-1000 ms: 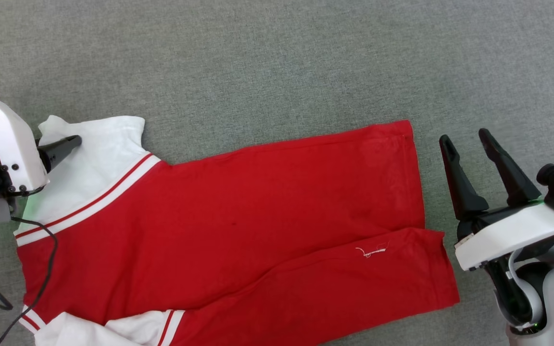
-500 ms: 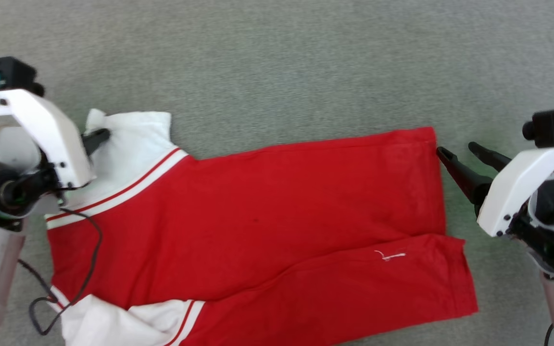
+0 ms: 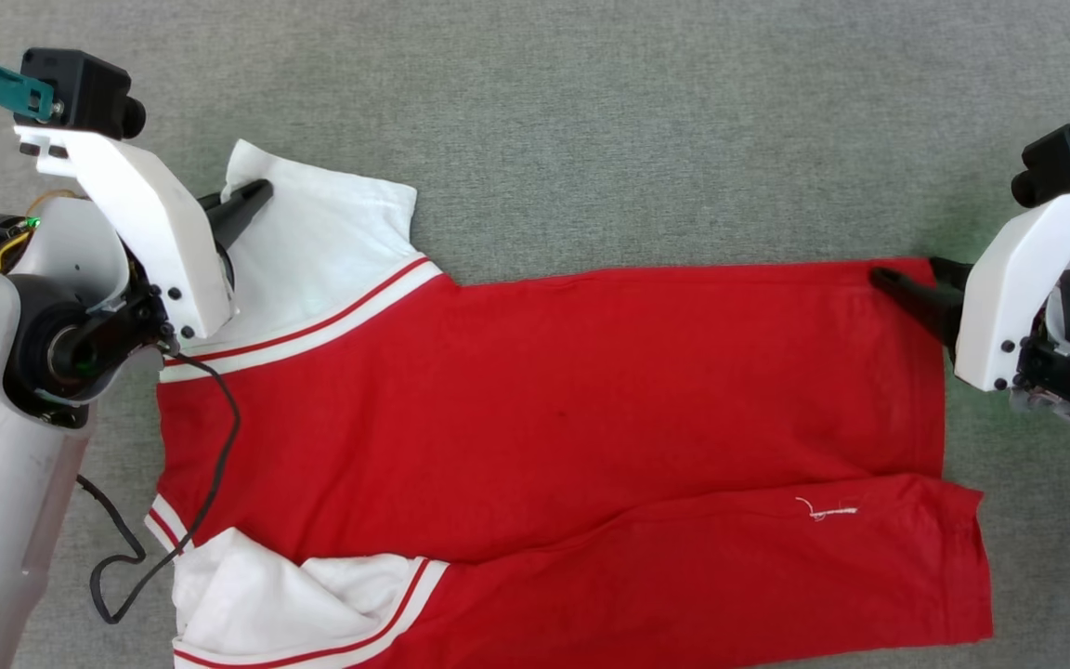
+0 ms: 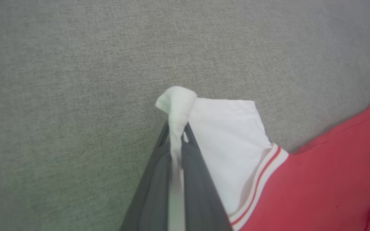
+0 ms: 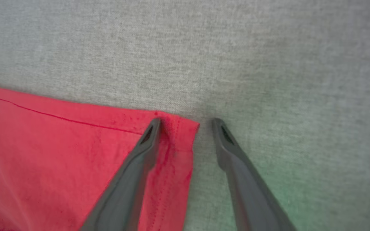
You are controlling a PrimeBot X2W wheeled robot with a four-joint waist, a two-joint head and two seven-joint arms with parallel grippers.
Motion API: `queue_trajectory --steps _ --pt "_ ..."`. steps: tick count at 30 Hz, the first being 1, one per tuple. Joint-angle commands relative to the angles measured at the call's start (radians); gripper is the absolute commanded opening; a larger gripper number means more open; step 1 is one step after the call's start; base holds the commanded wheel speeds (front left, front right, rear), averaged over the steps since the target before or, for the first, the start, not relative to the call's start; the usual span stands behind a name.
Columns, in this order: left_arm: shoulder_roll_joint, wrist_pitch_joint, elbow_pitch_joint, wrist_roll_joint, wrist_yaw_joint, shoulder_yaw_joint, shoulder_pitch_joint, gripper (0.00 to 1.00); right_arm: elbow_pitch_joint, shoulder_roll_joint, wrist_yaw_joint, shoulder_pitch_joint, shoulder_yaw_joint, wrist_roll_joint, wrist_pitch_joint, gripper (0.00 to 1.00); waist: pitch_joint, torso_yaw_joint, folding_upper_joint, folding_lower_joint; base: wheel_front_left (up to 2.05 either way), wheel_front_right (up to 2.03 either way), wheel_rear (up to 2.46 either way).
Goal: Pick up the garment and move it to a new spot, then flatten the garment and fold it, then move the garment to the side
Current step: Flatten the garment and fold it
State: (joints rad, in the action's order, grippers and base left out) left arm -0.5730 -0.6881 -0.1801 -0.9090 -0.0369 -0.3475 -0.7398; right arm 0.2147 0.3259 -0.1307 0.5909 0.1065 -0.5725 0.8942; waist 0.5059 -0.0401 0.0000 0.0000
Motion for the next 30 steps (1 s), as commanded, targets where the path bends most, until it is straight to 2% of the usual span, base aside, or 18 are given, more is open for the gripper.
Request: queue_trajectory --steps 1,4,10,17,23,24,30 --pt "0.001 0.005 0.002 0.005 -0.005 0.0 0.01 0.0 0.058 -0.032 0.0 -0.054 0.043 -0.004 0.033 0.0 0.0 0.001 0.0 0.0 0.0 0.0 0.0" --pt "0.003 0.022 0.0 0.008 -0.008 0.001 0.017 0.0 0.033 -0.016 0.0 -0.035 0.042 0.0 0.025 0.0 -0.01 0.004 0.0 0.0 0.0 0.0 0.0" --pt "0.01 0.095 -0.008 0.008 -0.022 0.019 0.043 0.0 -0.054 0.034 0.0 -0.019 0.015 0.043 -0.072 0.0 -0.071 0.012 0.0 0.0 0.0 0.0 0.0" --pt "0.001 0.191 0.048 0.001 -0.012 0.052 0.17 0.0 -0.134 0.038 0.0 -0.131 -0.028 0.063 -0.142 0.0 -0.192 0.028 0.0 0.0 0.0 0.0 0.0" --pt "-0.004 0.265 0.152 -0.003 0.039 0.075 0.396 0.0 -0.177 0.014 0.0 -0.309 -0.071 0.067 -0.184 0.0 -0.299 0.051 0.0 0.0 0.0 0.0 0.0" --pt "0.01 0.288 0.199 -0.022 0.072 0.078 0.536 0.0 -0.185 -0.003 0.0 -0.404 -0.094 0.055 -0.203 0.0 -0.34 0.06 0.0 0.0 0.0 0.0 0.0" --pt "0.056 0.3 0.225 -0.087 0.116 0.068 0.76 0.0 -0.186 -0.048 0.0 -0.566 -0.137 0.058 -0.253 0.0 -0.38 0.076 0.0 0.0 0.0 0.0 0.0"
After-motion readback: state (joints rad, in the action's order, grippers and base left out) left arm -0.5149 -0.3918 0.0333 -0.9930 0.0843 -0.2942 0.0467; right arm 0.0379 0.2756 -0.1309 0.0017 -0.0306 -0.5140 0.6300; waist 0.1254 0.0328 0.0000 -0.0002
